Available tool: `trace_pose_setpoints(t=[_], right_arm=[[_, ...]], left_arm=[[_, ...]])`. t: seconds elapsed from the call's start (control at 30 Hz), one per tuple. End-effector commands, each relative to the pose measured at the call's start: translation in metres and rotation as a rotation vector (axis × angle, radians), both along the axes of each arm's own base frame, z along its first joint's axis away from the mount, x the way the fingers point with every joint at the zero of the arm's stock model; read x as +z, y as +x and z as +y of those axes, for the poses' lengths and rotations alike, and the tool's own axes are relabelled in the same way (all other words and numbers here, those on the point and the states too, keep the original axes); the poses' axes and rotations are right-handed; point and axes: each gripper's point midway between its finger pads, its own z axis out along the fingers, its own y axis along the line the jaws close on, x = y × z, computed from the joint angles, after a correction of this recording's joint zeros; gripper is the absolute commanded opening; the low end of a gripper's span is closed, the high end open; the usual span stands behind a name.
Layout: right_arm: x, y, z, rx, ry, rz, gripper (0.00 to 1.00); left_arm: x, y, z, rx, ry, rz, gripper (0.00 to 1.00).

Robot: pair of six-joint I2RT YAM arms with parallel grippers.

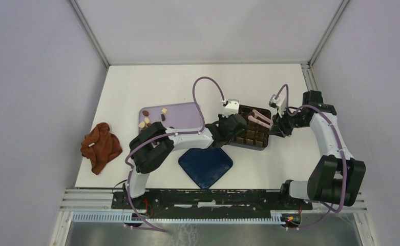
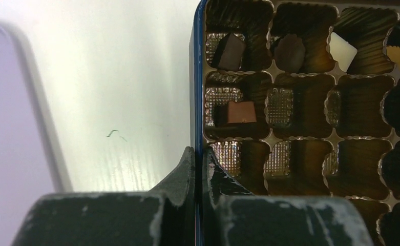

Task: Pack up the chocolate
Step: Adjust the packing box at the center of the board.

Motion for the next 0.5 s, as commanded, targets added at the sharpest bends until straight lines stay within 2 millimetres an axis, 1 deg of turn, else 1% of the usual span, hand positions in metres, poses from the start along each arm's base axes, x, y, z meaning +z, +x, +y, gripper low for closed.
trace_pose_setpoints(t=[0.0, 0.17, 0.33, 0.47], right_arm=[[-0.002, 0.010, -0.005, 0.006, -0.026, -0.035, 0.24], [-0.011, 0.011, -0.008, -0.007, -0.041, -0.011, 0.23], [-0.023, 0.014, -0.007, -0.015, -0.067, 0.034, 0.23], [-0.027, 0.020, -0.001, -0.006, -0.102, 0.037, 0.23]], left_arm=[[-0.002, 0.011, -0.024, 0.025, -0.177, 0.098, 0.02], [-0.018, 0.011, -0.025, 0.018, -0.184, 0.164, 0.03], [-0.021, 0.011, -0.021, 0.028, -0.184, 0.183, 0.28], [-0.008, 0.008, -0.017, 0.027, -0.199, 0.173, 0.41]])
